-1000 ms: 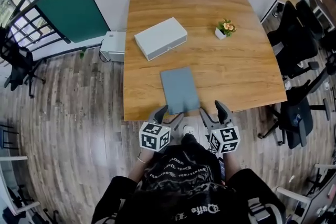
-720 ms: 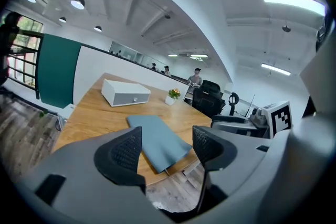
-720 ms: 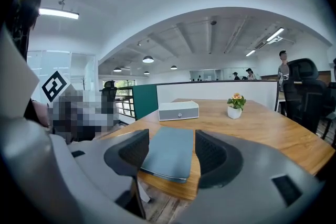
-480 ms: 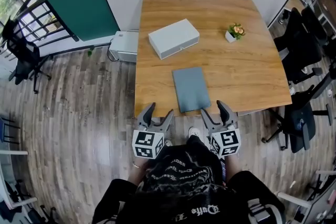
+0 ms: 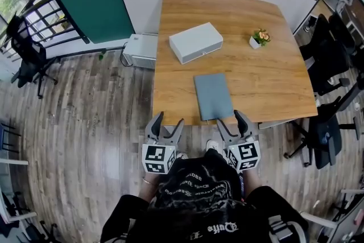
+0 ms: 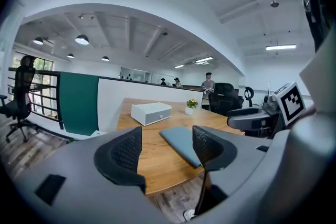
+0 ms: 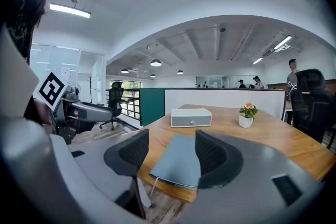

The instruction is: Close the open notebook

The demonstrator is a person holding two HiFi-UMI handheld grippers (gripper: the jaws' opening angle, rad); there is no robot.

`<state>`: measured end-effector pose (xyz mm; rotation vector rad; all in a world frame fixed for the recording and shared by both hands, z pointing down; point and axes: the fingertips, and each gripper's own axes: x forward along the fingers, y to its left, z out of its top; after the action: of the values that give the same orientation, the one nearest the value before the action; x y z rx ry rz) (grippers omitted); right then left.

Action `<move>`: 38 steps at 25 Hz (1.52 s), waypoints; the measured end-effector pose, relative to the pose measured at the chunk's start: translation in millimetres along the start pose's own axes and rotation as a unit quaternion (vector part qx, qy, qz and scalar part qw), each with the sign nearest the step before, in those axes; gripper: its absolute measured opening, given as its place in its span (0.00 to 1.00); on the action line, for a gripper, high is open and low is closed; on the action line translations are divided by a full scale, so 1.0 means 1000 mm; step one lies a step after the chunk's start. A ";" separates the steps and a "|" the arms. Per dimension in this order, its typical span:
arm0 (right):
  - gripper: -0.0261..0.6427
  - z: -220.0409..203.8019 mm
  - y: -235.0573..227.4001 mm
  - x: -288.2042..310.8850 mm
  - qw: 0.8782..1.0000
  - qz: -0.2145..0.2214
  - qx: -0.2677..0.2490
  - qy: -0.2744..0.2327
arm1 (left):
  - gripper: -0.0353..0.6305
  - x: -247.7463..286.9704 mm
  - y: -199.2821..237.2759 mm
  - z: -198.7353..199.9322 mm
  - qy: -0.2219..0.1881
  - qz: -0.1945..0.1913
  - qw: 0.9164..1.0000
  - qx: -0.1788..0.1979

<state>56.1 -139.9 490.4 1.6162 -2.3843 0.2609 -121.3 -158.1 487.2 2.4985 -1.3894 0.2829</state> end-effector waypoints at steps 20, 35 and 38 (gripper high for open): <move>0.05 0.013 0.001 -0.009 0.999 -0.008 0.017 -0.043 | 0.09 0.001 -0.011 0.001 -0.023 -0.024 0.999 -0.015; 0.05 -0.005 0.003 -0.010 1.000 -0.007 -0.005 -0.005 | 0.09 0.006 -0.017 -0.006 -0.019 -0.039 0.999 -0.030; 0.05 -0.007 0.002 -0.011 1.000 -0.012 -0.005 -0.002 | 0.09 0.008 -0.016 -0.006 -0.018 -0.036 0.999 -0.031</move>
<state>58.8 -127.9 493.7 1.6408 -2.3647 0.2402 -104.1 -154.6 492.9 2.5084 -1.2986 0.1791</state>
